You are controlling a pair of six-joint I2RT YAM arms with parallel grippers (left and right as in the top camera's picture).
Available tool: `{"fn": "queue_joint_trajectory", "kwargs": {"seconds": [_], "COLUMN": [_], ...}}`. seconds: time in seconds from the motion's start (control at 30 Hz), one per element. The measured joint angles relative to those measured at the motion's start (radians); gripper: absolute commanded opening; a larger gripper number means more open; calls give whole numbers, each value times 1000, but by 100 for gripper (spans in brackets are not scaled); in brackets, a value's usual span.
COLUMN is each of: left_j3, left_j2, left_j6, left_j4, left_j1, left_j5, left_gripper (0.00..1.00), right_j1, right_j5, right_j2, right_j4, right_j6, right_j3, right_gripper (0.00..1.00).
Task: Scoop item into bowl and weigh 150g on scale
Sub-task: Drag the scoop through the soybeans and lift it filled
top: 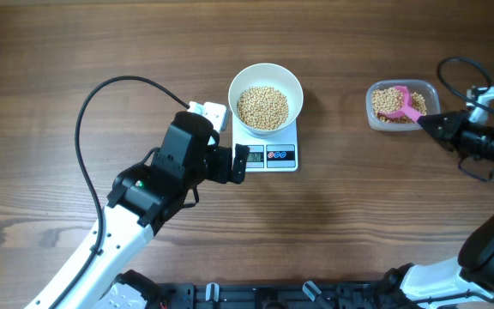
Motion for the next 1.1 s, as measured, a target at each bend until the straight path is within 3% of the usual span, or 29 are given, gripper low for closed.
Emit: {"fn": "queue_joint_trajectory", "kwargs": {"seconds": [0.33, 1.1], "left_j3": [0, 0], "left_j2": [0, 0], "left_j6": [0, 0], "left_j4": [0, 0], "left_j1": [0, 0], "left_j5": [0, 0], "left_gripper": [100, 100], "right_j1": [-127, -134], "right_j5": [-48, -232], "right_j2": [0, 0], "right_j4": [-46, -102], "right_j6": [0, -4], "right_j3": [0, 0], "right_gripper": [4, 4]}}
